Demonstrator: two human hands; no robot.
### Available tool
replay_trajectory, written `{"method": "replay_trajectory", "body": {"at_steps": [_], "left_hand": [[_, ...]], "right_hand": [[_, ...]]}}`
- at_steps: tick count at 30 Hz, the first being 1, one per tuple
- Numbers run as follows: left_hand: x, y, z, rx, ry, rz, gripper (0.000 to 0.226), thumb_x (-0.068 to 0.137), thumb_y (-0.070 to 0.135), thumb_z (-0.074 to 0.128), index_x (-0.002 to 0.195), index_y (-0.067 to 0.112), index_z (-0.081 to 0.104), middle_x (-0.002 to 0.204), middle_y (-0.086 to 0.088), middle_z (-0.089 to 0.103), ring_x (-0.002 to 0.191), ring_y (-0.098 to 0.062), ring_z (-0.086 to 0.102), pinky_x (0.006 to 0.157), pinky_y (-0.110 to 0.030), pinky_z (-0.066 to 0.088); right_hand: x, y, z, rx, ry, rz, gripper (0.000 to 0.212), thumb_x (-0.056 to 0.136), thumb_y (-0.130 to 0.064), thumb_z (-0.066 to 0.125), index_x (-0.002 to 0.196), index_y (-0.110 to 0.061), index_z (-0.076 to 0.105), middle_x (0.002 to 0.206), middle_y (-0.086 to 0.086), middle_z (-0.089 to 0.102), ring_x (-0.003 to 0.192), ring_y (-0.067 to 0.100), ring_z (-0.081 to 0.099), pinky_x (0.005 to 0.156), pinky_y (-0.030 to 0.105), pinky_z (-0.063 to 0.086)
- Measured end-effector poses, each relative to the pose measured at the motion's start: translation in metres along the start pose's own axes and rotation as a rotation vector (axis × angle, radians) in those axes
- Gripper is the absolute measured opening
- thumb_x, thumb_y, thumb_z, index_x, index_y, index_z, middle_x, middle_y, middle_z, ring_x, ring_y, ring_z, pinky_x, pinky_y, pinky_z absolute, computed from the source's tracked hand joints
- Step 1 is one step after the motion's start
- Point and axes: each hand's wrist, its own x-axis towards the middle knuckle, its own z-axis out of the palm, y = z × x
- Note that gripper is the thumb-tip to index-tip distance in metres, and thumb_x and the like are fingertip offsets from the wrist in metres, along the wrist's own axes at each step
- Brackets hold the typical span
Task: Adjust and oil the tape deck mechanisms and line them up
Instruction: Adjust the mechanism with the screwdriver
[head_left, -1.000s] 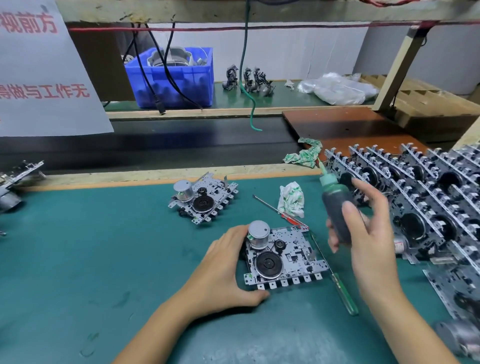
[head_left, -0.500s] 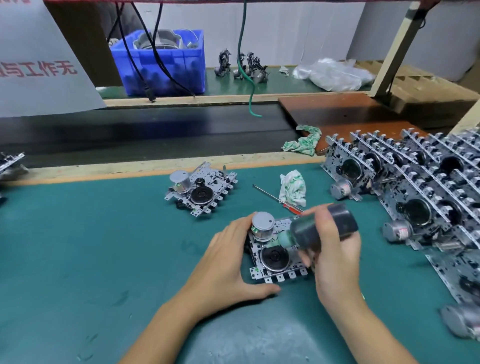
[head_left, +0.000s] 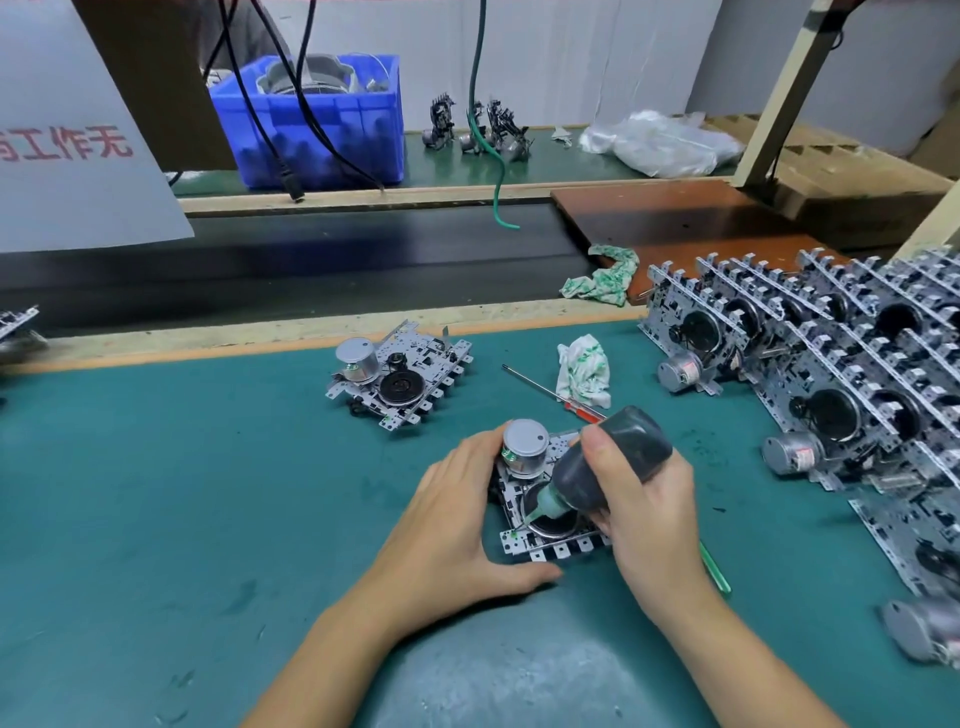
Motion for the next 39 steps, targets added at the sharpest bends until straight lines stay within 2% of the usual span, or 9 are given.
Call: {"method": "replay_trajectory", "body": {"at_steps": [4, 10, 20, 23, 25, 29, 31, 33, 39], "left_hand": [[0.0, 0.0, 0.0, -0.003, 0.001, 0.006, 0.096, 0.059, 0.067, 0.069, 0.139, 0.041, 0.022, 0.134, 0.027, 0.034, 0.126, 0.009, 0.032, 0.103, -0.01, 0.02], [0.0, 0.001, 0.0, 0.003, 0.009, 0.014, 0.095, 0.059, 0.067, 0.068, 0.136, 0.047, 0.017, 0.134, 0.027, 0.035, 0.125, 0.008, 0.033, 0.104, -0.012, 0.022], [-0.001, 0.0, 0.001, 0.019, 0.021, 0.031, 0.093, 0.059, 0.068, 0.068, 0.135, 0.049, 0.018, 0.131, 0.033, 0.032, 0.122, 0.01, 0.034, 0.101, -0.009, 0.022], [0.0, 0.0, 0.001, 0.022, 0.017, 0.024, 0.093, 0.059, 0.069, 0.067, 0.135, 0.049, 0.017, 0.131, 0.034, 0.031, 0.123, 0.011, 0.032, 0.102, -0.011, 0.023], [0.0, -0.001, 0.001, 0.019, 0.012, 0.022, 0.094, 0.059, 0.068, 0.068, 0.135, 0.049, 0.017, 0.132, 0.032, 0.032, 0.124, 0.009, 0.033, 0.103, -0.015, 0.025], [0.0, -0.002, -0.001, 0.008, 0.003, 0.039, 0.093, 0.06, 0.064, 0.071, 0.132, 0.058, 0.012, 0.131, 0.036, 0.03, 0.125, 0.007, 0.034, 0.103, -0.017, 0.028], [0.0, -0.004, -0.004, -0.016, -0.001, 0.038, 0.095, 0.06, 0.062, 0.074, 0.129, 0.063, 0.01, 0.132, 0.037, 0.029, 0.127, 0.006, 0.034, 0.104, -0.015, 0.028], [-0.001, -0.007, -0.007, -0.034, -0.007, 0.031, 0.096, 0.058, 0.06, 0.076, 0.127, 0.067, 0.01, 0.132, 0.04, 0.029, 0.127, 0.008, 0.034, 0.103, -0.009, 0.026], [-0.002, -0.01, -0.013, -0.065, -0.037, 0.004, 0.095, 0.052, 0.061, 0.08, 0.126, 0.064, 0.021, 0.131, 0.039, 0.033, 0.126, 0.009, 0.035, 0.1, -0.006, 0.027]], "right_hand": [[0.0, -0.001, 0.0, -0.003, -0.005, -0.004, 0.03, 0.066, -0.052, 0.064, 0.063, -0.023, 0.059, 0.055, -0.007, 0.052, 0.06, 0.014, 0.048, 0.062, 0.037, 0.042], [-0.001, -0.004, 0.0, 0.004, -0.009, -0.012, 0.027, 0.067, -0.052, 0.063, 0.062, -0.025, 0.061, 0.055, -0.008, 0.053, 0.058, 0.01, 0.049, 0.062, 0.034, 0.041], [-0.004, -0.008, 0.001, 0.022, -0.003, 0.009, 0.031, 0.065, -0.052, 0.066, 0.064, -0.022, 0.061, 0.057, -0.004, 0.054, 0.061, 0.018, 0.05, 0.064, 0.04, 0.043], [-0.004, -0.011, 0.0, 0.011, 0.032, -0.023, 0.028, 0.063, -0.052, 0.064, 0.064, -0.024, 0.062, 0.056, -0.004, 0.056, 0.057, 0.01, 0.051, 0.057, 0.028, 0.044], [-0.004, -0.015, -0.002, 0.05, 0.041, -0.04, 0.023, 0.062, -0.049, 0.063, 0.062, -0.025, 0.063, 0.054, -0.002, 0.056, 0.049, 0.008, 0.049, 0.046, 0.021, 0.041], [-0.002, -0.026, -0.006, 0.295, 0.015, 0.072, 0.012, 0.061, -0.03, 0.076, 0.062, -0.023, 0.066, 0.054, 0.001, 0.057, 0.038, 0.011, 0.045, 0.032, 0.015, 0.033], [0.003, -0.031, -0.01, 0.413, 0.015, 0.161, 0.029, 0.062, -0.037, 0.074, 0.074, -0.013, 0.062, 0.056, -0.001, 0.059, 0.04, 0.007, 0.046, 0.031, 0.014, 0.033], [0.009, -0.036, -0.016, 0.471, 0.015, 0.228, 0.047, 0.063, -0.044, 0.062, 0.087, -0.004, 0.052, 0.058, -0.003, 0.056, 0.041, 0.006, 0.044, 0.032, 0.015, 0.034], [0.033, -0.055, -0.031, 0.469, -0.086, 0.219, 0.047, 0.068, -0.047, 0.058, 0.086, -0.005, 0.05, 0.06, -0.002, 0.055, 0.042, 0.007, 0.042, 0.031, 0.014, 0.034]]}}
